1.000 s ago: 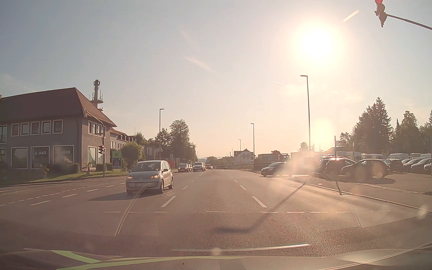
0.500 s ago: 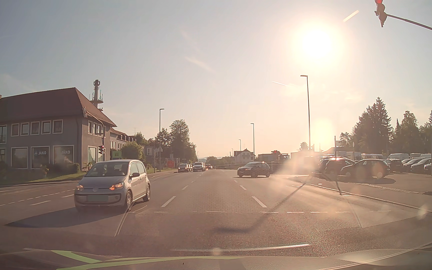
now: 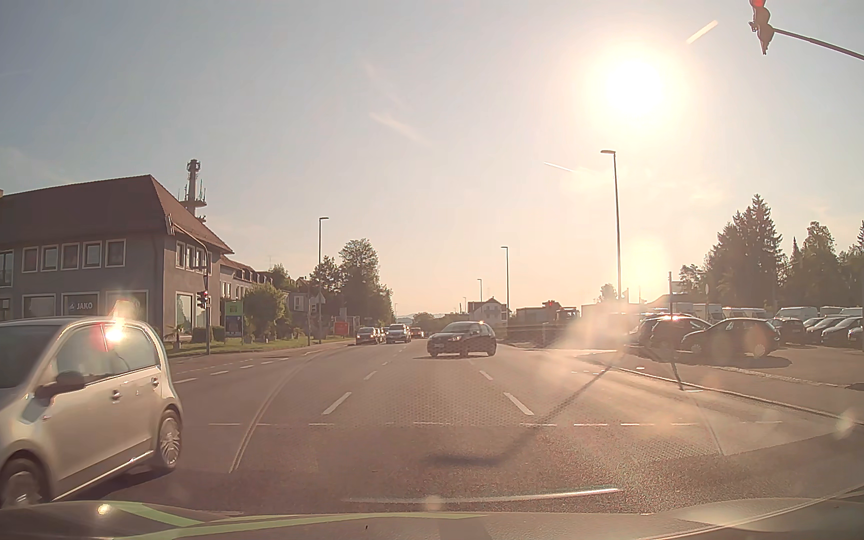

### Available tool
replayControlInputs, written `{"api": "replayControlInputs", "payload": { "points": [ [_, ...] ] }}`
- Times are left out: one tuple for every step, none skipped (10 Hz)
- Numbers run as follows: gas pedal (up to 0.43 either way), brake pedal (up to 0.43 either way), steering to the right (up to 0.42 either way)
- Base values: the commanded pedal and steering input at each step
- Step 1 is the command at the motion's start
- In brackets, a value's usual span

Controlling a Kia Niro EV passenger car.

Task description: Follow the waypoints while adhering to traffic rules and regulations

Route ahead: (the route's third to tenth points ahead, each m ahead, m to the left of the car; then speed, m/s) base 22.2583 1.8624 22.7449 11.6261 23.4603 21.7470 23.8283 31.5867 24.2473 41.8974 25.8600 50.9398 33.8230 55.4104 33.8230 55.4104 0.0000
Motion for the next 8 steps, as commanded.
{"api": "replayControlInputs", "payload": {
  "points": [
    [0.000,0.372,0.000],
    [0.000,0.372,0.000],
    [0.000,0.378,0.000],
    [0.000,0.372,0.000],
    [0.000,0.372,0.000],
    [0.000,0.372,0.000],
    [0.000,0.372,0.000],
    [0.000,0.372,0.000]
  ]
}}
